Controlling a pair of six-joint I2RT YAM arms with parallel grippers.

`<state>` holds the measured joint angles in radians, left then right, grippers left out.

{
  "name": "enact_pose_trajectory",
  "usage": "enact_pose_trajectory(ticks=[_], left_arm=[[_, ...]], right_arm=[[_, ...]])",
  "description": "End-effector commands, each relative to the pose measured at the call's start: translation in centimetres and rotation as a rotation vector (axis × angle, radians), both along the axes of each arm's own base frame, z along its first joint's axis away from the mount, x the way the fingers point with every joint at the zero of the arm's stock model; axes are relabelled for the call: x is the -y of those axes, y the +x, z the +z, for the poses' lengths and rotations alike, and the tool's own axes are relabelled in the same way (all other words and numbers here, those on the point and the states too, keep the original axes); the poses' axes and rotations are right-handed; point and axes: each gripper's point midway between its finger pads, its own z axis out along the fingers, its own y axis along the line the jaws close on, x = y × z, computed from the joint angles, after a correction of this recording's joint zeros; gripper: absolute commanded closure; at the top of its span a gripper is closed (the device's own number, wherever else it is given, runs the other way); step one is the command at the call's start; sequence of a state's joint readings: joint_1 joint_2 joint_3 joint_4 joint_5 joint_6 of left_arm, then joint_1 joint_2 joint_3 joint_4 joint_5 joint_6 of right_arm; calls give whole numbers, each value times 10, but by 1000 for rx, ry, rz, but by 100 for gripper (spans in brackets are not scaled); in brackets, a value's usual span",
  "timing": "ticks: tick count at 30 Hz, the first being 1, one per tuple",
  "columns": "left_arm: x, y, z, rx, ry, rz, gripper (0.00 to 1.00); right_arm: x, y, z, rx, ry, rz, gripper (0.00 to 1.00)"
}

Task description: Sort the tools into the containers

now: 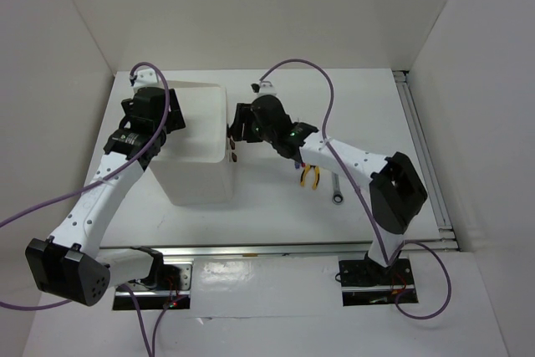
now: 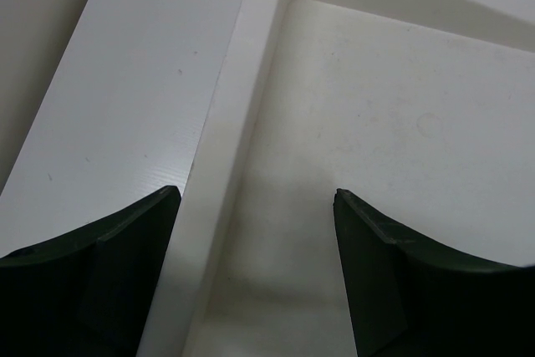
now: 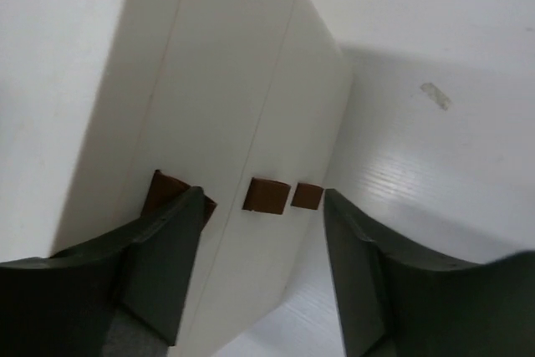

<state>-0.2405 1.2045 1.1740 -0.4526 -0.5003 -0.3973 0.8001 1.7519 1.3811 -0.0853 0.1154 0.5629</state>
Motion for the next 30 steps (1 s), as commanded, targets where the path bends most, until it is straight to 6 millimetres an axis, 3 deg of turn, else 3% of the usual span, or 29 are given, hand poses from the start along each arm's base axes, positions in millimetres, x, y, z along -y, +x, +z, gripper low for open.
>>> enact_pose_trajectory(ticks=[1,4,6,7,9,10,12,14,16,17,19,22,27,30], left_arm=[[33,-29,-68,-268,-48,-144,14],[31,-31,-69,-275,-41,-136,14],[31,-31,-69,-275,-41,-136,13],[31,-31,-69,-275,-41,-136,12],[31,-31,-69,-275,-41,-136,12],[29,-31,-69,-273,-34,-128,12],[30,-30,-69,-272,-42,-122,11],[30,-30,-69,-272,-42,-122,11],[30,-30,-69,-272,-42,-122,11],[30,-30,-69,-272,-42,-122,11],[28,-30,-69,-270,-36,-115,11],[28,-30,-69,-270,-36,-115,11],[28,-30,-69,-270,-36,-115,11],[28,-30,-69,-270,-36,-115,11]], right_arm=[[-7,-26,15,13,-22,74,32],[37,-12,-4,15,-107,-60,19],[48,-4,-4,33,-53,-63,18],[62,0,-18,0,-41,-52,18],[64,7,-17,20,9,-14,21],[67,6,-30,-4,22,32,21],[58,9,-22,34,113,121,23],[44,-2,-28,9,206,285,24],[27,-5,-13,75,296,388,26],[18,-13,-22,36,333,452,28],[8,-13,-10,101,396,528,29],[-9,-5,-18,89,424,569,35],[-18,-3,-31,75,460,610,42],[-23,-8,-24,118,483,649,42]])
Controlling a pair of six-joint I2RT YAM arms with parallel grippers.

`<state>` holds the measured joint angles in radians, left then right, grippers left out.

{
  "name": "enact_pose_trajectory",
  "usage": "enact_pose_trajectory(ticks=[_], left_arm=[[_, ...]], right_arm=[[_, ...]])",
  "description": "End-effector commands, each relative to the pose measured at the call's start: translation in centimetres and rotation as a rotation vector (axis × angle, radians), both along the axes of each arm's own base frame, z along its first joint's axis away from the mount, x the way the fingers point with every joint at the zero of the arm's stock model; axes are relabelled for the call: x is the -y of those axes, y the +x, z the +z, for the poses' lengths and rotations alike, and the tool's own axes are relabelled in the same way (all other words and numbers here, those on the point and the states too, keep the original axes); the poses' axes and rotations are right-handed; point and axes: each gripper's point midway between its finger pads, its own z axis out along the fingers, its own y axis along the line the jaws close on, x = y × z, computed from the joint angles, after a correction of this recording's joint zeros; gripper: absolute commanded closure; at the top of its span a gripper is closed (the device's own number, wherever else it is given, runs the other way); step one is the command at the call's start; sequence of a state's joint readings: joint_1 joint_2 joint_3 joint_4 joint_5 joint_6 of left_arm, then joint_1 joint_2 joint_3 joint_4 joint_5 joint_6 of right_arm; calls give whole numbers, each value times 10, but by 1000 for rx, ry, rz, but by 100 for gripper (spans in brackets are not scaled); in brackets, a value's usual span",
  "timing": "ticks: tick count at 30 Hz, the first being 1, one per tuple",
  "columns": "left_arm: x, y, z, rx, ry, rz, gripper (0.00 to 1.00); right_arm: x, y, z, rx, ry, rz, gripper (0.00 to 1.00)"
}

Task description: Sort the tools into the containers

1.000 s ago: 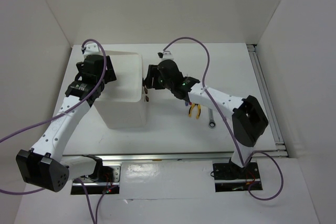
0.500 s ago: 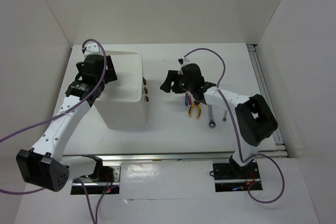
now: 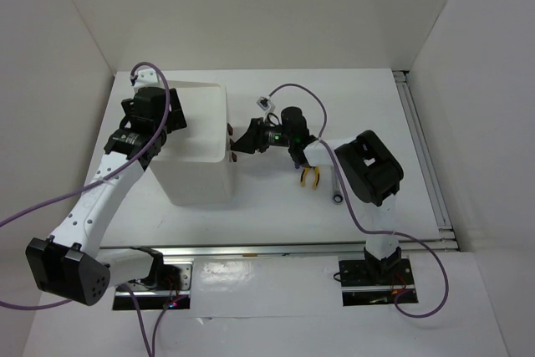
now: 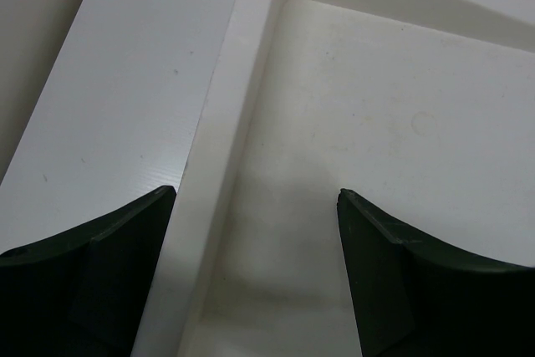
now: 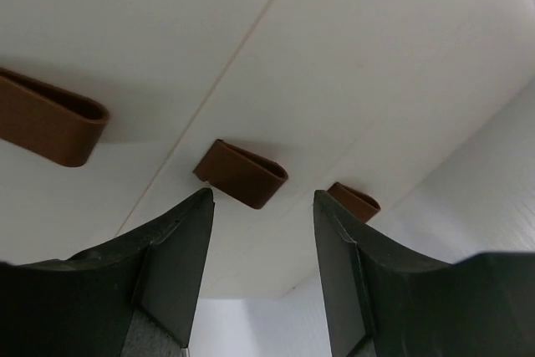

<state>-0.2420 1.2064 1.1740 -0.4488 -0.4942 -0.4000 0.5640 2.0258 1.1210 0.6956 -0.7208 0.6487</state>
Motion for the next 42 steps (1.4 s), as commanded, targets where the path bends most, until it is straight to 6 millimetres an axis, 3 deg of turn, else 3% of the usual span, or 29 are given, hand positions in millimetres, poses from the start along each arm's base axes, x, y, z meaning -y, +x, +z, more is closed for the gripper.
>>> enact_pose_trajectory(ticks=[1,4,7,8,21,27,29,36,39,42], left_arm=[[26,-31,-69,-271,-29,-111,11],[26,-31,-69,-271,-29,-111,11],[26,-31,-69,-271,-29,-111,11],[26,-31,-69,-271,-29,-111,11],[29,-32,-69,-275,-41,-125,11],[29,-32,-69,-275,-41,-125,11],[29,-32,-69,-275,-41,-125,11],[29,-32,-69,-275,-41,-125,11],[29,-32,-69,-276,-33,-130,11],[29,-32,-69,-276,-33,-130,11]], right_arm=[[-16,-2,50,179,131,83,42],[-17,-2,52,202,136,96,43],[-18,-2,53,218,129,108,50],[-18,-1,45,196,116,108,52],[-20,10,32,182,117,98,49],[-18,11,23,176,115,107,48],[-19,9,33,195,147,119,48],[-20,8,22,163,153,128,49],[-17,11,27,187,180,128,60],[-17,10,28,192,199,129,63]])
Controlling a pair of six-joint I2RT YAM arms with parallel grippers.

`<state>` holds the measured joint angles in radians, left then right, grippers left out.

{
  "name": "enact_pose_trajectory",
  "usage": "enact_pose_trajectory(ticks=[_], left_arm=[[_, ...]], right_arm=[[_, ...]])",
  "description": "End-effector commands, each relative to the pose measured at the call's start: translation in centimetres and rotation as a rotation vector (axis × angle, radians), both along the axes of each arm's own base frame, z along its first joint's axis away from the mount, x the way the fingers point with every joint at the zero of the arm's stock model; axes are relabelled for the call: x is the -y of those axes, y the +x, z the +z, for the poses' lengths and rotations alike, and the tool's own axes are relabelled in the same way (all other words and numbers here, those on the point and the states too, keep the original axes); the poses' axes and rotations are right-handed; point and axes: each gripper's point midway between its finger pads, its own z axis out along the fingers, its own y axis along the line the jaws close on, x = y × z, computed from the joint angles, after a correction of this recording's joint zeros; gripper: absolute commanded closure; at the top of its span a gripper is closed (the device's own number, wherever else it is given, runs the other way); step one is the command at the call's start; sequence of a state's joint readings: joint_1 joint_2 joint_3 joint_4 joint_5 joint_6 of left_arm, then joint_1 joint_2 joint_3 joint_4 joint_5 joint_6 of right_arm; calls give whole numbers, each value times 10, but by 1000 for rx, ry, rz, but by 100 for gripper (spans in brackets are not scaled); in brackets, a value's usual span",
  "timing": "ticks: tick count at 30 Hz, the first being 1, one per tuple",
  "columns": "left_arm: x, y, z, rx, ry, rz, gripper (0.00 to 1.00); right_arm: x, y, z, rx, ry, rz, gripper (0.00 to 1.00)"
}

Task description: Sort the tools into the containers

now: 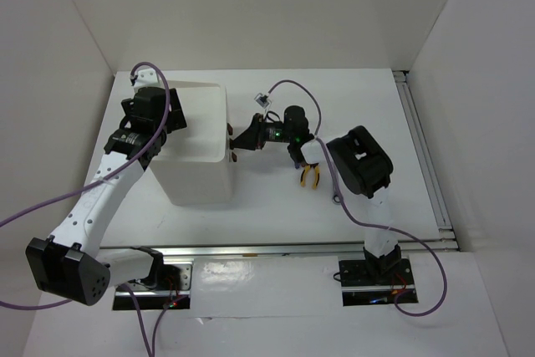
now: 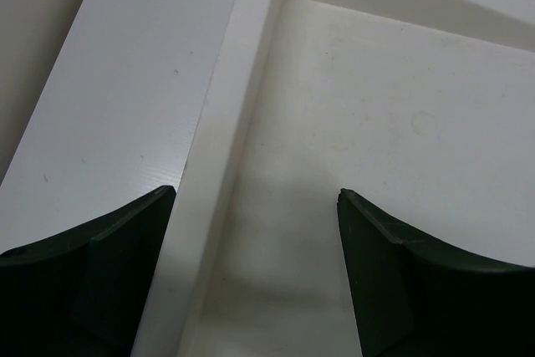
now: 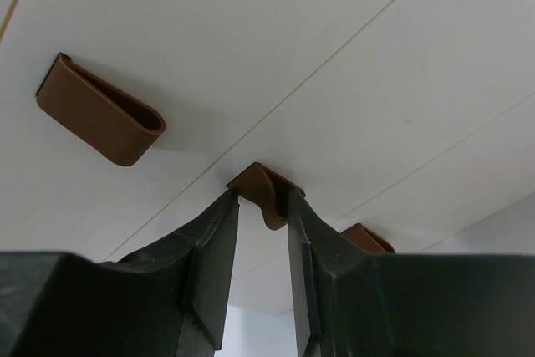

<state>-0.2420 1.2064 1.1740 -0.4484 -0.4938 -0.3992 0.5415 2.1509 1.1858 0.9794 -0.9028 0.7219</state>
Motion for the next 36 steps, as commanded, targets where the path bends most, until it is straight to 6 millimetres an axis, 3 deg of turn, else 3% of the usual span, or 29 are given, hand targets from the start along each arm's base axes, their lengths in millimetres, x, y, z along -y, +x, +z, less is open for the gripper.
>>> enact_pose_trajectory(ticks=[1,4,8,11,18,24,31,36], left_arm=[[29,-32,-69,-277,-34,-130,11],[29,-32,-69,-277,-34,-130,11],[29,-32,-69,-277,-34,-130,11],[29,-32,-69,-277,-34,-130,11],[29,-31,-72,-286,-32,-129,11],[29,-31,-72,-286,-32,-129,11],[29,-31,-72,-286,-32,-129,11],[29,-31,-72,-286,-32,-129,11]], right_arm=[[-4,13,15,86,66,-37,65],[-3,10,11,79,60,-25,72],[1,12,11,80,59,-25,93],[5,14,3,64,49,-34,100],[17,13,-11,34,30,-46,100],[59,20,-31,-2,-5,-128,100],[110,23,-22,1,5,-224,100],[129,23,-11,8,-16,-249,100]])
